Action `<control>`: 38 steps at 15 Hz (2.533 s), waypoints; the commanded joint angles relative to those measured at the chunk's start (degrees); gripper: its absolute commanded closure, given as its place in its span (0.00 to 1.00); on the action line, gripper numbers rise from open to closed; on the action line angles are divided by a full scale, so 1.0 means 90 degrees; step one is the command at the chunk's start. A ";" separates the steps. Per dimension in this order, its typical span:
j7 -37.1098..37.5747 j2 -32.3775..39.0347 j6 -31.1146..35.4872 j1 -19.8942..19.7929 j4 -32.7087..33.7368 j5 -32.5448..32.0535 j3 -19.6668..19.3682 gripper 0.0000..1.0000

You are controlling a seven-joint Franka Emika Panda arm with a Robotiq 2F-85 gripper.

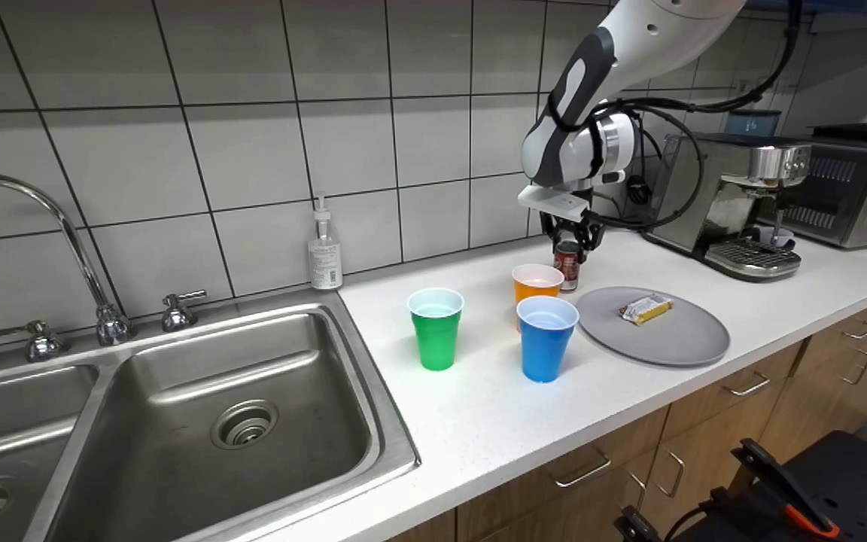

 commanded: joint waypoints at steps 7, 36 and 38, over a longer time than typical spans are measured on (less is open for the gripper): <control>0.0049 -0.0002 -0.0288 -0.0016 0.0301 0.0065 -0.0071 0.00; -0.0614 -0.0213 0.0356 -0.0142 0.0010 0.0029 0.0011 0.00; -0.0938 -0.0302 0.0465 -0.0195 -0.0057 0.0020 0.0033 0.00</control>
